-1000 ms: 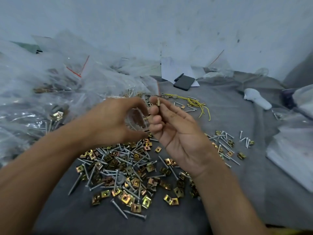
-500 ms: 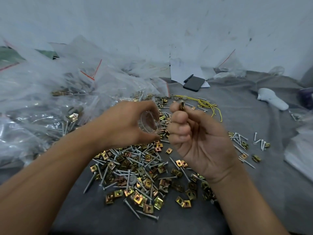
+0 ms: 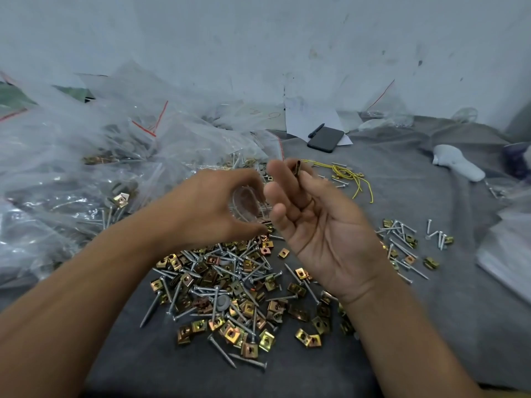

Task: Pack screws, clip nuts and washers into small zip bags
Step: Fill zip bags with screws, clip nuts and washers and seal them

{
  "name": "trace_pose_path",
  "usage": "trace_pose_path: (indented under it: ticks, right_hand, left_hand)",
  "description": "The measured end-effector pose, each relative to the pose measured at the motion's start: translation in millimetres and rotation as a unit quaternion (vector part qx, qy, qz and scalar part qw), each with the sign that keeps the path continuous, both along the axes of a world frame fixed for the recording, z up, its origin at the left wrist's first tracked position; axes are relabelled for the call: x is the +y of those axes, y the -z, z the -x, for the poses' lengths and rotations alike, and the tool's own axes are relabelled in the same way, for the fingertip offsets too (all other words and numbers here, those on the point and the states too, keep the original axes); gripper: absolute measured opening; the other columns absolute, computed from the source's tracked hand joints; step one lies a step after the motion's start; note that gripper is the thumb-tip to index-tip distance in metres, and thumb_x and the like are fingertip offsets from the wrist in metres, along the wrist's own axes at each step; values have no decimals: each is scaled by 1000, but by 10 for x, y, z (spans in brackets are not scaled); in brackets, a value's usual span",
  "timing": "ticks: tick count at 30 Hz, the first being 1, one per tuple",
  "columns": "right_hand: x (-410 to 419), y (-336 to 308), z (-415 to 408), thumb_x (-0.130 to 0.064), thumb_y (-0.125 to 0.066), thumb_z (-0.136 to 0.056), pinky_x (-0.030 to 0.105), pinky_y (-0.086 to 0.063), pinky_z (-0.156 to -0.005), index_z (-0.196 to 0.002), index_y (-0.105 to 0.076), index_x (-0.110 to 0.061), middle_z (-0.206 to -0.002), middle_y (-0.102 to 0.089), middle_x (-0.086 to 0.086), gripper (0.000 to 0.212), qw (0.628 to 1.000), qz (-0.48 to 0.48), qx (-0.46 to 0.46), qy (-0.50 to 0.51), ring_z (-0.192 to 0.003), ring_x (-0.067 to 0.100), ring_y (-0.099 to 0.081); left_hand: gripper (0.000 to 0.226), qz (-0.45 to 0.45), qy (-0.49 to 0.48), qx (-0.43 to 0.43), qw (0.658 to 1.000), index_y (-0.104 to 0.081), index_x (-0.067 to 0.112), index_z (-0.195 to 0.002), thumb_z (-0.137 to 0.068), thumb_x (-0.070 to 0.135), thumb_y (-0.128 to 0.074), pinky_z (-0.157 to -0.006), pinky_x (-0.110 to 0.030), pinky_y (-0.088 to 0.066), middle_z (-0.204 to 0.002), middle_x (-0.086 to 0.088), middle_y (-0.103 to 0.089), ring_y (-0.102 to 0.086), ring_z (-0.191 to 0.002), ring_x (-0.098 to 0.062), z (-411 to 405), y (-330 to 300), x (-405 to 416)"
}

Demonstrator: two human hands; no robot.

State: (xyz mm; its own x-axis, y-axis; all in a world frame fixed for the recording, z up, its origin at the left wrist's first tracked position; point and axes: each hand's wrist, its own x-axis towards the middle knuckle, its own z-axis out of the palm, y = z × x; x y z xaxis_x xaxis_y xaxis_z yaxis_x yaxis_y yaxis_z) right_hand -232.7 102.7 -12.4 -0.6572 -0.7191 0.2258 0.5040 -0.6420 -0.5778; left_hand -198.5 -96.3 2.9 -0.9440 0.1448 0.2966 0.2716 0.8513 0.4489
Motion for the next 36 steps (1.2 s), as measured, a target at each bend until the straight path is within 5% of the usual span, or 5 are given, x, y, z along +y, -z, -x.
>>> trace_pose_path:
  ticks: [10, 20, 24, 28, 36]
  right_hand:
    - [-7, 89, 106, -20, -71, -88, 24, -52, -47, -99, -78, -19, -79, -73, 5, 13, 961, -162, 115, 191, -54, 15, -64]
    - [-82, 216, 124, -26, -83, -85, 21, -41, -52, -98, -82, -16, -65, -57, -7, 16, 908, -300, 137, 259, -59, 8, -46]
    - [-156, 244, 87, -30, -82, -88, 13, -45, -57, -94, -82, -21, -62, -65, -17, 11, 854, -374, 211, 292, -58, -2, -57]
    - [-265, 230, 79, -29, -82, -90, 9, -43, -55, -96, -83, -20, -67, -72, -17, 11, 801, -410, 297, 321, -58, -5, -61]
    - [137, -69, 54, -36, -82, -88, 16, -45, -56, -82, -76, -25, -67, -69, -16, 14, 691, -470, 483, 261, -59, -1, -59]
  left_hand:
    - [50, -42, -18, -24, 999, -60, 42, -113, -74, 46, -91, -87, -21, -55, -101, 20, -77, -72, -95, 2, -29, -15, -127]
    - [54, -58, -23, -35, 997, -60, 40, -120, -75, 43, -91, -84, -14, -52, -104, 22, -76, -69, -94, 8, -13, -8, -118]
    - [53, -45, -36, -34, 998, -63, 37, -119, -74, 43, -90, -75, -5, -48, -102, 18, -72, -66, -93, 8, -13, -13, -125]
    - [49, -25, -38, -34, 998, -64, 38, -117, -76, 37, -90, -82, -22, -57, -107, 15, -70, -68, -96, 1, -17, -26, -114]
    - [45, -21, -37, -24, 999, -66, 29, -117, -80, 38, -88, -85, -24, -57, -105, 13, -72, -68, -95, 1, -59, -46, -65]
